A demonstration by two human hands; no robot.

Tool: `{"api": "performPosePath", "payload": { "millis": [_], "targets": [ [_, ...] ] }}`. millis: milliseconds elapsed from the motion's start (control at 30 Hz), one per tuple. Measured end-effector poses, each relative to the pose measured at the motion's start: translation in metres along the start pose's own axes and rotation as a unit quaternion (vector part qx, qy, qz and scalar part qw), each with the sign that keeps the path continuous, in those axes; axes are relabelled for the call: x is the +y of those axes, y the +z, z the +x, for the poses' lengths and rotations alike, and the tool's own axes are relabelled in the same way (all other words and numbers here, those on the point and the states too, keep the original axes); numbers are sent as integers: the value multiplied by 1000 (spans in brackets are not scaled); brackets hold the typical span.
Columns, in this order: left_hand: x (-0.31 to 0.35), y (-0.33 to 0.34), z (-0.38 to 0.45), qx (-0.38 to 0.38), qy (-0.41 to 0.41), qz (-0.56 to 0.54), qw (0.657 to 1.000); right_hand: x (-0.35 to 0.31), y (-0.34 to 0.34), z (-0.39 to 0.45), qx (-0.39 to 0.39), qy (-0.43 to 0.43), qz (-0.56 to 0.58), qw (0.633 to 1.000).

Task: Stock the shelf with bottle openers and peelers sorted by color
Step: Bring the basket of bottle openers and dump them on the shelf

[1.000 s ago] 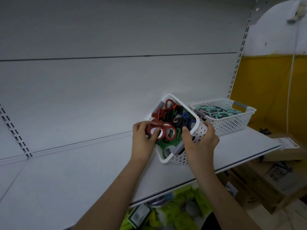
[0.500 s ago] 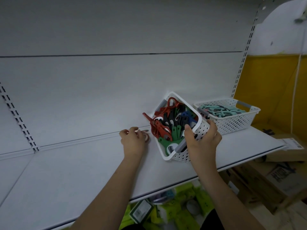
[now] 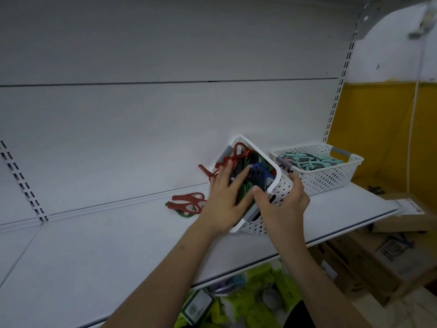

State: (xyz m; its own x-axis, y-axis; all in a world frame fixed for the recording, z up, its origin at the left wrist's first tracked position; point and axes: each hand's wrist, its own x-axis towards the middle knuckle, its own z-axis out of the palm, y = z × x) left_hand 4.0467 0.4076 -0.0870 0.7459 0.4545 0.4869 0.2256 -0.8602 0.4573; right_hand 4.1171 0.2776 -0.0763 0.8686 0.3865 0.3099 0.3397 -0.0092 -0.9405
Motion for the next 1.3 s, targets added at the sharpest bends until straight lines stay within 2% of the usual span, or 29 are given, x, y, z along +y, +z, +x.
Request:
{"api": "performPosePath", "payload": {
  "millis": [67,233,467,633,800,933,1133,1300],
  "targets": [
    [0,10,4,-48,20,8,999,0,-4,2,9,-13,3,1000],
    [-6,24,9,-55,-9,-19,998,1,-7,7,31,-78,-40,996],
    [-16,19,-1,-6,-39,-90,995,4,1,2,25,-126,-76,989],
    [-40,24,-8,14,-105,-36,994,7,9,-7,18,-180,-134,974],
    [-61,24,-7,33,-149,89,984,9,9,-7,18,-175,-141,974],
    [-65,22,-9,63,-191,132,971,14,15,-13,38,-187,-135,972],
    [-70,17,-11,111,-225,109,962,19,25,-22,52,-163,-131,976],
    [-63,9,-8,185,-233,66,952,19,27,-29,53,-156,-160,973]
  ]
}}
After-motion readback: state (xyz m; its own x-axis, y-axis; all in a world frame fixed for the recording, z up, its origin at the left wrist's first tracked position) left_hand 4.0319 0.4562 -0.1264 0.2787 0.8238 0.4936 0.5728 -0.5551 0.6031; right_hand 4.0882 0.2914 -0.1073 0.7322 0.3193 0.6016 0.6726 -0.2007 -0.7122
